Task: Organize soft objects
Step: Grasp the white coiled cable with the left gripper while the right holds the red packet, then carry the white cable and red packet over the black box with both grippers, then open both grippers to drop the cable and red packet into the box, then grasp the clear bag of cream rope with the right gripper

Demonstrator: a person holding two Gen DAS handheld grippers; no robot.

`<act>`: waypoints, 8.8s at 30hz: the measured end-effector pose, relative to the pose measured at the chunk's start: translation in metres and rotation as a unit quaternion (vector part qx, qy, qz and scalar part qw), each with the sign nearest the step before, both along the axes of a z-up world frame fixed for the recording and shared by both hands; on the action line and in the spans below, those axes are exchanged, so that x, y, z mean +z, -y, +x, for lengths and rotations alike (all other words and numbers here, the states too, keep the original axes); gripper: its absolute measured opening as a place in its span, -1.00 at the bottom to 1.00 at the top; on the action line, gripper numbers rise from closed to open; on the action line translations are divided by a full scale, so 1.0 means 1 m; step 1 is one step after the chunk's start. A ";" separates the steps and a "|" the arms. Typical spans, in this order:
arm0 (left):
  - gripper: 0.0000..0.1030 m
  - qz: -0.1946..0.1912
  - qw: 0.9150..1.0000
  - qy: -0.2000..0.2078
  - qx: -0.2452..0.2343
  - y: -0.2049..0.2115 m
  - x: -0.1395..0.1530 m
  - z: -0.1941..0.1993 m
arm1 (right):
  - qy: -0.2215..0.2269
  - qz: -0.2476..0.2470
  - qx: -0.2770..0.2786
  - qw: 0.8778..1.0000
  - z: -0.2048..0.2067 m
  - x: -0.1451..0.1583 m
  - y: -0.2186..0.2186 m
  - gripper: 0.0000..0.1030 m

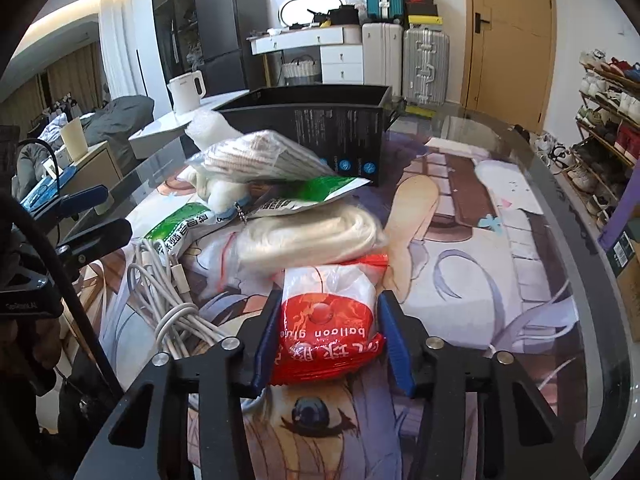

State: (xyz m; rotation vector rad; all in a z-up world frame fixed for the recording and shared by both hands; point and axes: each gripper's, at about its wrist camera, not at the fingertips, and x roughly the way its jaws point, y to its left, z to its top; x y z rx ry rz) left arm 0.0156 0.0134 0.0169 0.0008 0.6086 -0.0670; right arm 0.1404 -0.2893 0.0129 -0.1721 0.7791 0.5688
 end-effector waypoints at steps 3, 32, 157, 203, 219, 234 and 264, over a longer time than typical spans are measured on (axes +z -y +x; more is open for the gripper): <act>1.00 0.001 1.000 0.000 -0.016 0.006 0.001 -0.004 | 0.010 0.008 -0.002 1.000 -0.005 0.004 0.005 -0.11; 0.95 0.003 0.992 -0.063 -0.107 0.068 -0.019 0.005 | 0.030 0.029 -0.002 0.999 -0.017 0.011 0.019 -0.10; -0.42 -0.030 0.999 0.014 -0.041 0.005 0.038 0.184 | 0.051 0.017 0.061 0.997 0.176 0.060 -0.083 -0.10; 1.00 -0.014 1.000 0.011 0.022 -0.016 0.038 0.053 | 0.020 0.045 0.039 0.998 0.056 0.054 -0.003 0.99; 1.00 0.009 1.000 -0.027 0.002 -0.005 0.003 0.044 | -0.010 0.001 0.079 0.997 0.052 0.028 -0.022 0.99; 1.00 0.016 0.998 -0.062 -0.024 0.000 -0.007 0.046 | -0.043 -0.029 0.089 0.995 0.051 0.004 -0.047 0.99; 1.00 -0.012 0.997 -0.072 -0.024 -0.009 -0.014 0.045 | -0.056 -0.063 0.085 0.993 0.055 -0.009 -0.060 0.70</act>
